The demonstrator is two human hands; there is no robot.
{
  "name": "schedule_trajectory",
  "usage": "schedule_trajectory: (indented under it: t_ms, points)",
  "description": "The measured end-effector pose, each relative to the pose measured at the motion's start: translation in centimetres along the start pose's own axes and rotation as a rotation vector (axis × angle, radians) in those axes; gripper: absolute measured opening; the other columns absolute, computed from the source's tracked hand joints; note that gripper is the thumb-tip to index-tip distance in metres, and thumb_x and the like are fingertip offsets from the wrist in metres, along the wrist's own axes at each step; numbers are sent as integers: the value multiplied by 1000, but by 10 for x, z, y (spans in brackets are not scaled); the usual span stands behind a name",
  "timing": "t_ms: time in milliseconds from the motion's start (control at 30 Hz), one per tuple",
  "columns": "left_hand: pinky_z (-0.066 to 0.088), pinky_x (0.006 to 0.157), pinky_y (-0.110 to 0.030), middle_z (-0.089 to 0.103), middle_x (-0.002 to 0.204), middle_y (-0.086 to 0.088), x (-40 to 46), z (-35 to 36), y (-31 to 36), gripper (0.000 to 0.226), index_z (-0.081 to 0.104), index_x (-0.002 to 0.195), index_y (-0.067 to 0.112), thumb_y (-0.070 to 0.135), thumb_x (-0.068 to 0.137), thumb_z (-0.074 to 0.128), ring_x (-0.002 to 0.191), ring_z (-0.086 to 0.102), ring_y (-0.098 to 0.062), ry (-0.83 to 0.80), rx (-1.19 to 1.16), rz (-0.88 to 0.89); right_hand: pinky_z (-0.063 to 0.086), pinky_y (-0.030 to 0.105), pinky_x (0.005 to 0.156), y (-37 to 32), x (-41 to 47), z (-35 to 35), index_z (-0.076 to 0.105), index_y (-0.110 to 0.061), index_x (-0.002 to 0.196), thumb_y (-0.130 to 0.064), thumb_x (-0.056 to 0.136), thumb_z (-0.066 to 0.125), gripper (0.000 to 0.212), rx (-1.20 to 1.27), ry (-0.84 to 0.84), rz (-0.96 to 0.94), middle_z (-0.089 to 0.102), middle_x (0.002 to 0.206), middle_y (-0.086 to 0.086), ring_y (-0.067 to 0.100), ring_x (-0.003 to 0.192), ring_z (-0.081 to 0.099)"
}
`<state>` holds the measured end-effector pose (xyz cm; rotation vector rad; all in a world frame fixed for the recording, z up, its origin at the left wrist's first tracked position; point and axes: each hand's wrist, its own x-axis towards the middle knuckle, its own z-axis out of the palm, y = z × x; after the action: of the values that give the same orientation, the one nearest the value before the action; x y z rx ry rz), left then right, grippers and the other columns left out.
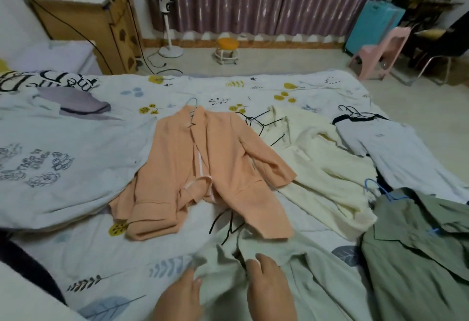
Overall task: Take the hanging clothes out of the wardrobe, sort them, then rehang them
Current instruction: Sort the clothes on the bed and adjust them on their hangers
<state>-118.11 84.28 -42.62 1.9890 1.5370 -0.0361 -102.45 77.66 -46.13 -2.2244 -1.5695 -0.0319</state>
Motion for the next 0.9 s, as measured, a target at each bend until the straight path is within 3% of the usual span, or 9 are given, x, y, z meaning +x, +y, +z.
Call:
schedule_trajectory:
  t_ms: [133, 200, 267, 333, 533, 633, 733, 800, 900]
  points:
    - [27, 102, -12, 66, 104, -16, -56, -5, 1, 39, 51, 122, 18, 36, 90, 39, 92, 64, -30, 136, -21, 32, 49, 27, 47, -7, -14, -62, 59, -14, 84, -16, 62, 37, 31, 9, -18, 41, 65, 77, 9, 25, 61, 65]
    - [35, 87, -4, 71, 107, -6, -84, -12, 6, 41, 65, 105, 20, 41, 75, 47, 99, 66, -18, 282, -110, 100, 49, 30, 51, -7, -23, -93, 62, -13, 94, -13, 67, 42, 33, 13, -2, 50, 62, 82, 8, 25, 64, 62]
    - [40, 54, -6, 72, 71, 6, -115, -33, 19, 28, 65, 86, 27, 40, 72, 45, 67, 62, -3, 311, -128, 226, 50, 31, 64, -8, -27, -128, 56, -16, 106, -11, 72, 37, 40, 21, 11, 82, 57, 98, 7, 26, 77, 60]
    - [35, 40, -13, 63, 55, 10, -143, -63, 34, 21, 62, 80, 32, 39, 73, 44, 57, 56, -11, 398, -143, 333, 44, 33, 81, -12, -30, -161, 51, -17, 116, -11, 79, 24, 47, 36, 38, 148, 47, 119, 5, 28, 97, 54]
    - [35, 46, -24, 61, 56, 5, -194, -118, 67, 44, 68, 84, 20, 47, 76, 35, 52, 56, -17, 591, -178, 479, 44, 40, 72, -23, -31, -240, 54, -3, 91, 10, 64, 42, 32, 142, 286, 128, 55, 100, 18, 34, 83, 51]
    - [25, 43, -10, 50, 49, 10, -216, -137, 78, 15, 62, 79, 29, 33, 78, 48, 42, 44, -7, 671, -144, 535, 39, 41, 89, -22, -26, -284, 53, -2, 115, 11, 74, 51, 43, 150, 315, 174, 52, 122, 17, 35, 108, 49]
    - [31, 45, -16, 58, 55, 1, -232, -149, 81, 27, 63, 78, 29, 39, 73, 39, 51, 53, -17, 700, -172, 523, 33, 38, 101, -13, -24, -317, 45, -13, 134, -14, 91, 42, 43, 109, 104, 149, 48, 133, 8, 27, 125, 41]
    - [38, 53, -30, 54, 53, 3, -238, -157, 83, 29, 57, 82, 30, 45, 71, 35, 60, 54, -27, 725, -197, 515, 35, 36, 90, -7, -26, -333, 52, -22, 117, -22, 87, 29, 38, 46, -26, 89, 56, 111, 4, 26, 114, 48]
    - [35, 50, -29, 45, 47, 7, -246, -172, 85, 30, 50, 86, 30, 46, 69, 32, 51, 48, -17, 782, -212, 563, 28, 35, 70, -9, -31, -354, 37, -24, 76, -16, 92, 37, 18, -8, -46, 31, 44, 77, -3, 26, 84, 46]
